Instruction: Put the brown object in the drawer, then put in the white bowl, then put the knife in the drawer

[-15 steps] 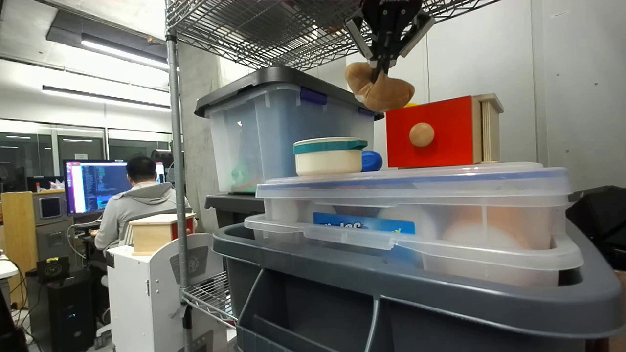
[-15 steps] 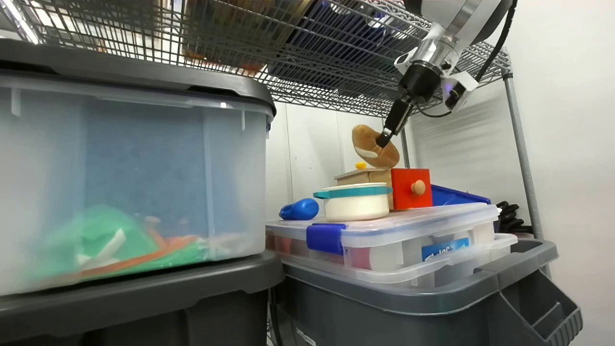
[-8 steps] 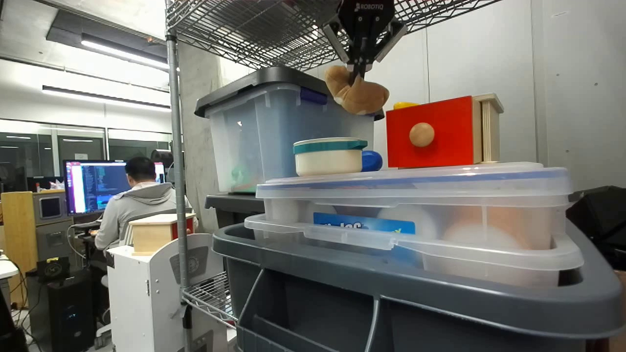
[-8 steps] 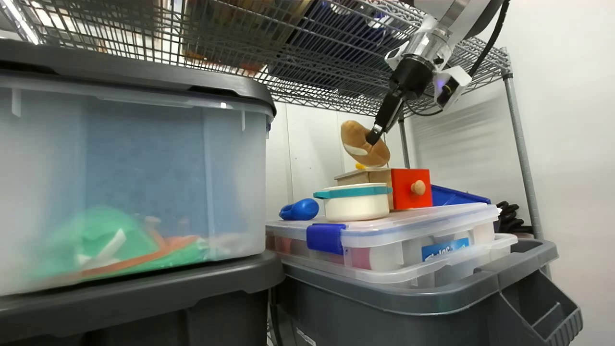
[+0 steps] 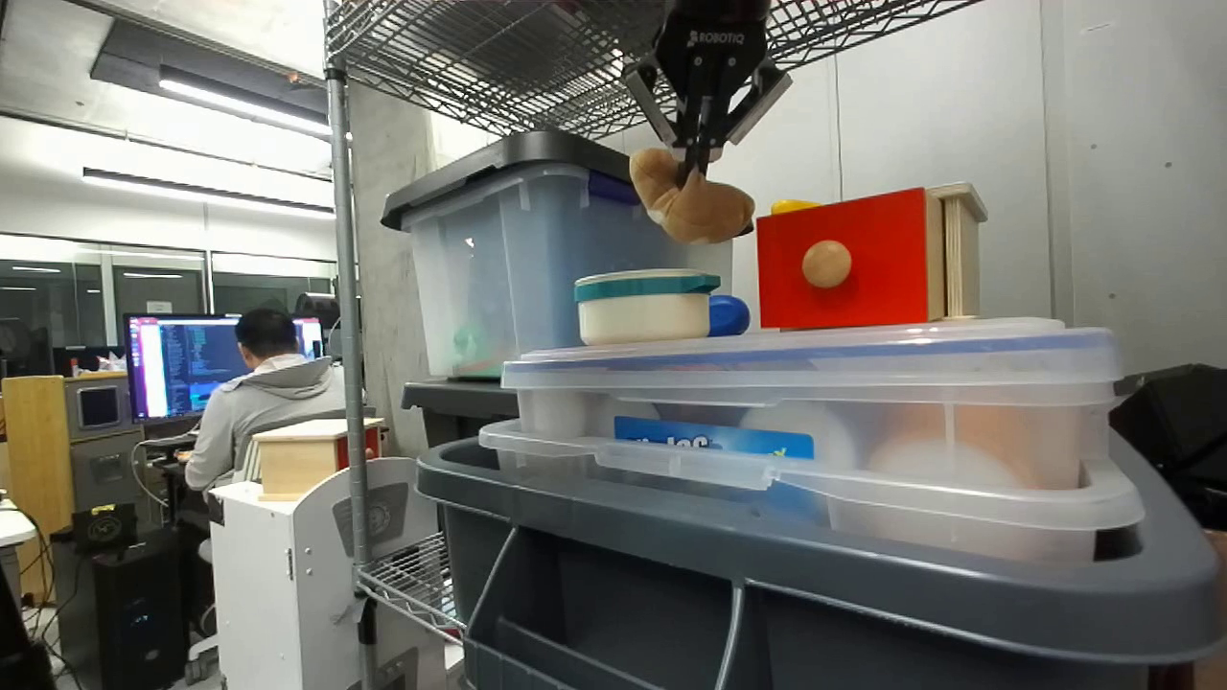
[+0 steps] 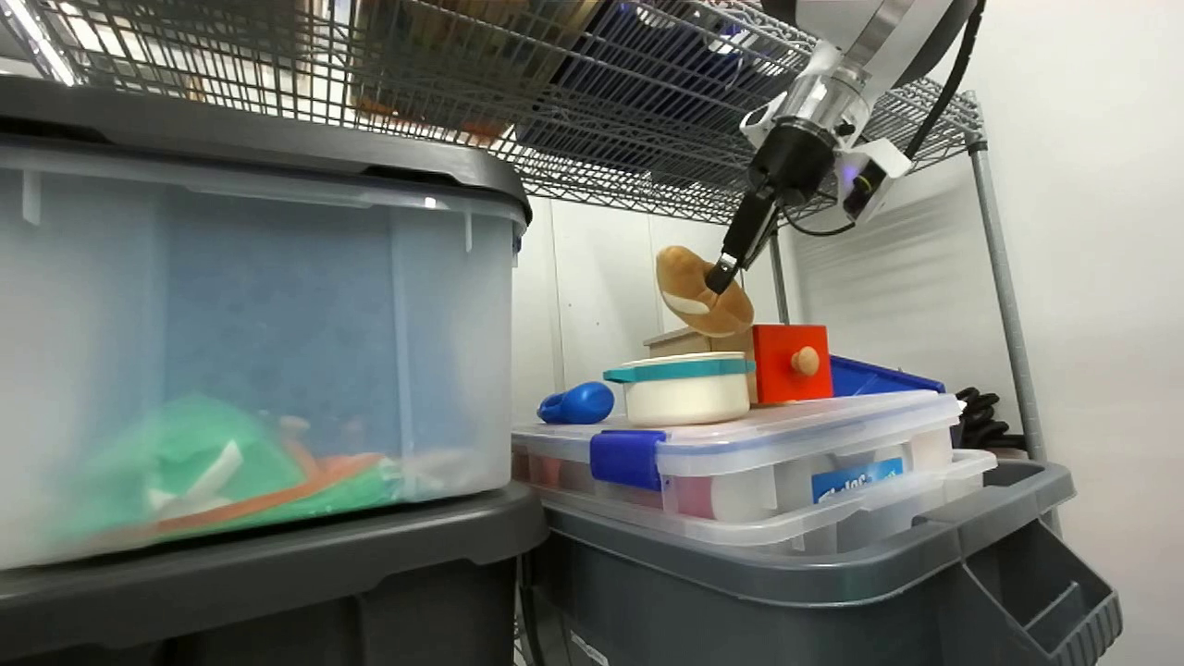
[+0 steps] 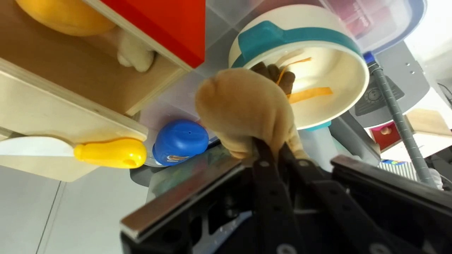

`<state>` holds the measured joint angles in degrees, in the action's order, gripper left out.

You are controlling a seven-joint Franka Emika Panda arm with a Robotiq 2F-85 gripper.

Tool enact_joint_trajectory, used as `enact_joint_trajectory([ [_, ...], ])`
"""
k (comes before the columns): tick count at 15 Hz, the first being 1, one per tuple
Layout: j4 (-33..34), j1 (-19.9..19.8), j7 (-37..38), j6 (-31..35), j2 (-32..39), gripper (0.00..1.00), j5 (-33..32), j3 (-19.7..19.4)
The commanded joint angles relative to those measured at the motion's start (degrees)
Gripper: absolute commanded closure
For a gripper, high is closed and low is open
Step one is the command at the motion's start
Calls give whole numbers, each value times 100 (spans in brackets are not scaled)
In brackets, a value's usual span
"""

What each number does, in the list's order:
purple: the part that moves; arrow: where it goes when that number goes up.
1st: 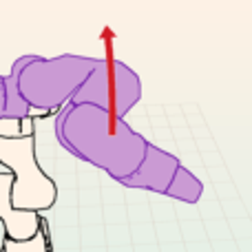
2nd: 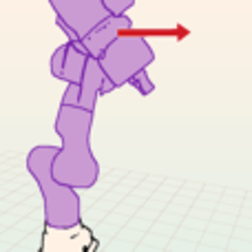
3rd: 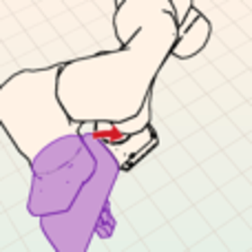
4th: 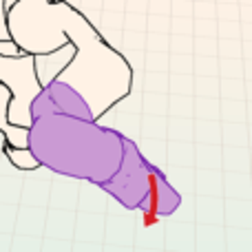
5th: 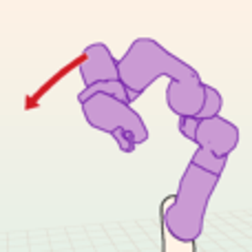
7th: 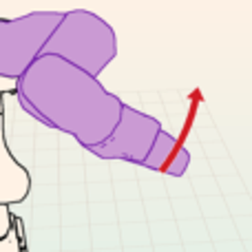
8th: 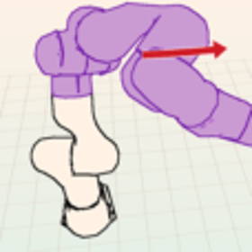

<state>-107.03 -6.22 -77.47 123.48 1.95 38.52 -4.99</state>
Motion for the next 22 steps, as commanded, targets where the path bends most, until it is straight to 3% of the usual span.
enact_joint_trajectory([
  [1,-39,19,103,159,-49,98,9,17],
  [2,-41,18,113,162,-48,98,9,15],
  [4,-71,-14,174,117,-87,68,-23,-17],
  [13,48,-29,289,148,61,5,-21,-42],
  [14,48,-29,296,147,65,0,-22,-41],
  [22,47,-70,369,145,74,0,-43,-72],
])
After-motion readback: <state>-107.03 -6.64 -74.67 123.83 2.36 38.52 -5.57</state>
